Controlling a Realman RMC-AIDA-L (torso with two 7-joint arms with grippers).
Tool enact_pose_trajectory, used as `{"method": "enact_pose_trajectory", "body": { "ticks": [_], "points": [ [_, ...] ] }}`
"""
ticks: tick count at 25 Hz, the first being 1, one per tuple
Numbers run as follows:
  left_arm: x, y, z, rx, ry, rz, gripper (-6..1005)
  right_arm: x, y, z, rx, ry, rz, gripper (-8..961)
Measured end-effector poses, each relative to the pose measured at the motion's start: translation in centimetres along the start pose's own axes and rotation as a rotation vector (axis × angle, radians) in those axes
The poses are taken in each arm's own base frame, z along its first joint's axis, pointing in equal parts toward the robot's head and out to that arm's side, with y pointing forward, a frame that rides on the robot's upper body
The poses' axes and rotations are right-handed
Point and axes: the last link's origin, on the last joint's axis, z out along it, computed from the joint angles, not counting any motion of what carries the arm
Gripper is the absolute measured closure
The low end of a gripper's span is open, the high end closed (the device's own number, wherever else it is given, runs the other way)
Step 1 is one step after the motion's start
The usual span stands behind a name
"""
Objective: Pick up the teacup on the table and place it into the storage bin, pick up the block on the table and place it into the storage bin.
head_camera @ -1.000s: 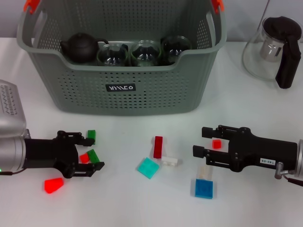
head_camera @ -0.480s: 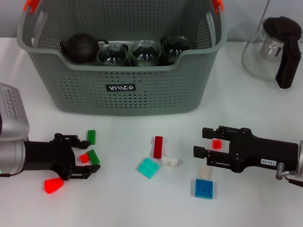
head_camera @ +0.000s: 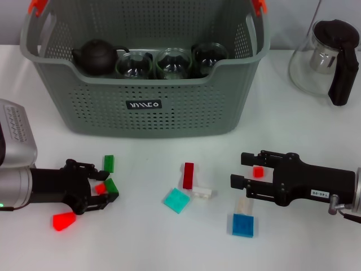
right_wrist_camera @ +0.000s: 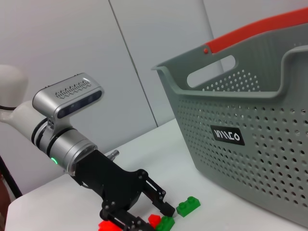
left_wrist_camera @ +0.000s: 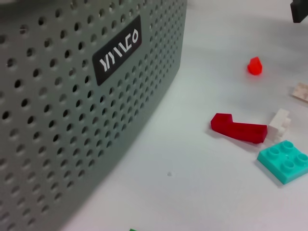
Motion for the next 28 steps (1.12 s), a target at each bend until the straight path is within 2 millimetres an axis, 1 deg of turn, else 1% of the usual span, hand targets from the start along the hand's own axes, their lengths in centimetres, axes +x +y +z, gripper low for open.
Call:
{"method": "enact_pose_trajectory", "body": {
  "ticks": [5, 10, 11, 13, 16, 17, 18, 19, 21, 24, 26, 28],
  "points": [
    [0.2, -0.5, -0.2, 0.018, -0.008, -0.032, 458, 0.0, 0.0, 0.0, 0.0, 0.0, 0.0, 241],
    [0.4, -0.7, -0.4, 0.021, -0.007, -0.035, 578, 0.0, 0.0, -0.1, 0.0, 0.001, 0.001, 240],
    [0.7, -0.6, -0.6, 0.006, 0.003, -0.036, 602, 0.0, 0.0, -0.1, 0.0, 0.0, 0.001, 240],
    [1.5, -0.3, -1.5, -0.037, 0.035, -0.034, 602, 0.0, 0.0, -0.1, 0.0, 0.0, 0.001, 240],
    [3.8, 0.2, -3.8, -0.119, 0.139, -0.022, 603, 0.0, 0.0, -0.1, 0.0, -0.001, 0.0, 240],
    [4.9, 0.3, -4.9, -0.15, 0.201, -0.02, 603, 0.0, 0.0, 0.0, -0.001, -0.001, 0.0, 240],
    [5.7, 0.2, -5.5, -0.163, 0.24, -0.015, 603, -0.1, 0.0, 0.0, -0.002, 0.0, -0.001, 240],
    [7.0, 0.0, -6.6, -0.185, 0.301, -0.017, 603, -0.1, 0.0, 0.0, -0.003, 0.0, -0.002, 241],
    [9.0, -0.3, -7.6, -0.221, 0.373, -0.034, 603, -0.1, 0.0, 0.0, -0.004, 0.001, -0.002, 242],
    [13.0, -1.5, -8.5, -0.242, 0.434, -0.076, 603, -0.1, 0.0, 0.1, -0.006, 0.001, -0.003, 242],
    [15.4, -2.7, -8.7, -0.199, 0.458, -0.1, 603, -0.1, 0.0, 0.1, -0.006, 0.001, -0.004, 242],
    [17.9, -4.3, -8.5, -0.12, 0.49, -0.138, 603, -0.2, 0.0, 0.2, -0.007, 0.001, -0.005, 241]
  ]
}}
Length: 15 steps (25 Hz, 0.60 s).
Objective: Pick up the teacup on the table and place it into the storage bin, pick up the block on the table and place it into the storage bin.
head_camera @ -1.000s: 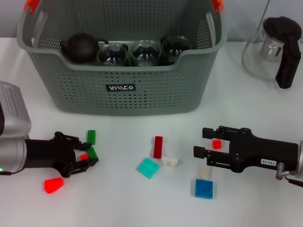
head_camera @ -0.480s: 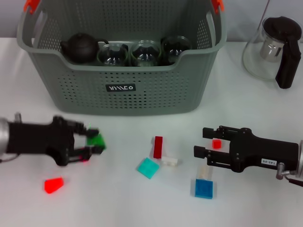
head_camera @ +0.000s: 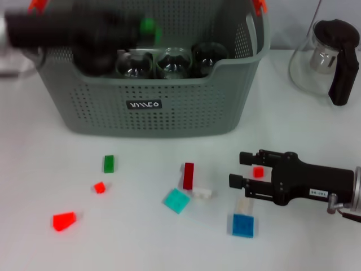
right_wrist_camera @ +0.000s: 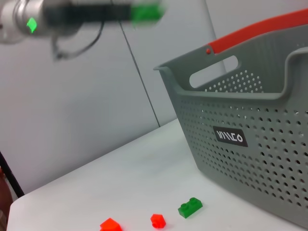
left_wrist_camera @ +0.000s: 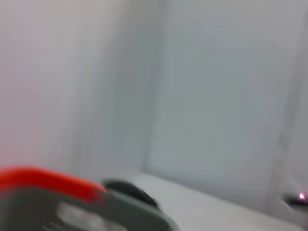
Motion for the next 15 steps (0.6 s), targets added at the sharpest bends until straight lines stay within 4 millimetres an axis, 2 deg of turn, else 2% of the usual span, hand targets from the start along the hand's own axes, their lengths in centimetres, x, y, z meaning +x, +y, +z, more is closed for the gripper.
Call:
{"method": "enact_pose_trajectory", "body": {
  "ticks": [3, 5, 11, 15],
  "points": [
    [1.9, -2.0, 2.1, 0.103, -0.001, -0.012, 602, -0.1, 0.0, 0.1, -0.002, -0.001, -0.001, 241],
    [2.0, -3.4, 3.9, 0.189, -0.056, -0.005, 602, -0.1, 0.0, 0.1, -0.003, -0.001, -0.002, 241],
    [-0.3, -6.1, 7.2, 0.387, -0.186, 0.004, 602, -0.4, 0.0, 0.5, -0.007, -0.004, -0.014, 240],
    [-2.1, -6.7, 8.9, 0.435, -0.274, 0.022, 591, -0.6, 0.0, 0.6, -0.015, -0.004, -0.015, 241]
  ]
}}
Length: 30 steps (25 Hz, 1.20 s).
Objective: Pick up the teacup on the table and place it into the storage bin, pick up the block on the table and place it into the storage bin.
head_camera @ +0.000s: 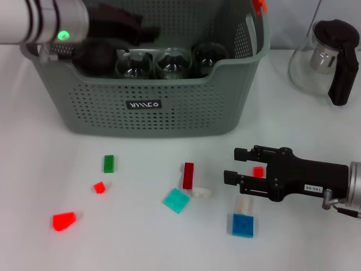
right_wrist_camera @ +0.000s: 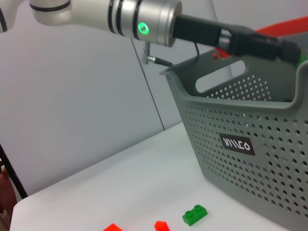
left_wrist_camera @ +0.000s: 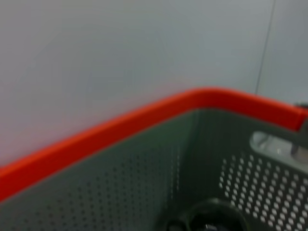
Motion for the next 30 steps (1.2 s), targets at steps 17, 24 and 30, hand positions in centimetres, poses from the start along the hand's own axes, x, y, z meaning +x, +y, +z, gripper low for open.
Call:
{"method": "enact_pose_trajectory", "body": {
  "ticks": [17, 24, 30],
  "points": [
    [-4.7, 2.4, -10.9, -0.27, 0.274, 0.188, 192, -0.3, -0.2, -0.3, 0.006, -0.003, 0.018, 241],
    [-12.1, 3.5, -12.3, -0.266, 0.193, 0.228, 175, -0.2, -0.3, -0.3, 0.009, -0.002, 0.022, 241],
    [-16.8, 3.5, -12.3, -0.26, 0.068, 0.168, 202, -0.1, -0.3, -0.4, 0.014, 0.0, 0.026, 241]
  ]
}}
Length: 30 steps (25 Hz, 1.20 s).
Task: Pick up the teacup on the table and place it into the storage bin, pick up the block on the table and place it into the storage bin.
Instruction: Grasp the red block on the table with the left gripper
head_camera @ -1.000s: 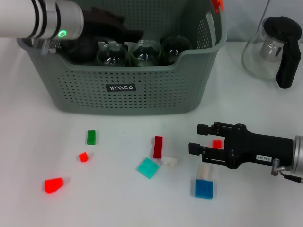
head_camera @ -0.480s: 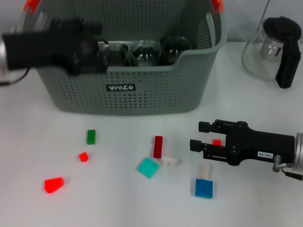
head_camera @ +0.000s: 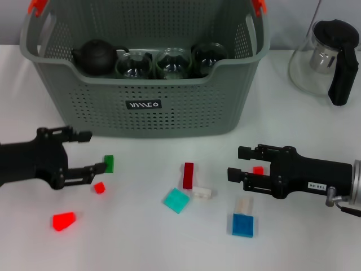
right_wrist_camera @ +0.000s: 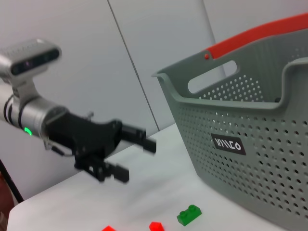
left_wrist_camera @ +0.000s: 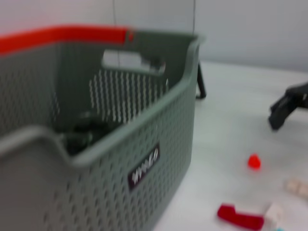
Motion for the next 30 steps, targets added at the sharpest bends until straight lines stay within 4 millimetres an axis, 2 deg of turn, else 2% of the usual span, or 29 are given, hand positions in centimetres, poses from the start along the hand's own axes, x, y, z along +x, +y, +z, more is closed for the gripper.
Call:
{"method": "enact_pose_trajectory", "body": {
  "ticks": [2, 5, 8, 11, 16, 27, 30],
  "points": [
    [-1.0, 0.0, 0.2, 0.009, -0.034, -0.008, 211, 0.1, 0.0, 0.0, 0.003, 0.001, 0.002, 241],
    [-2.2, 0.1, 0.8, 0.02, -0.068, -0.014, 284, 0.2, 0.0, -0.1, 0.005, 0.002, 0.005, 240],
    [-2.8, 0.2, 1.6, 0.016, -0.089, -0.018, 357, 0.3, 0.0, -0.2, 0.006, 0.002, 0.007, 240],
    [-3.3, 0.3, 2.3, 0.006, -0.122, -0.015, 384, 0.4, 0.1, -0.2, 0.007, 0.002, 0.009, 240],
    [-4.0, 0.5, 3.3, -0.008, -0.159, -0.024, 428, 0.4, 0.1, -0.2, 0.008, 0.003, 0.01, 240],
    [-4.5, 0.5, 3.7, -0.005, -0.193, -0.022, 518, 0.4, 0.0, -0.2, 0.009, 0.003, 0.011, 242],
    [-4.6, 0.5, 3.7, -0.008, -0.206, -0.026, 593, 0.4, 0.0, -0.2, 0.009, 0.003, 0.011, 241]
  ]
}}
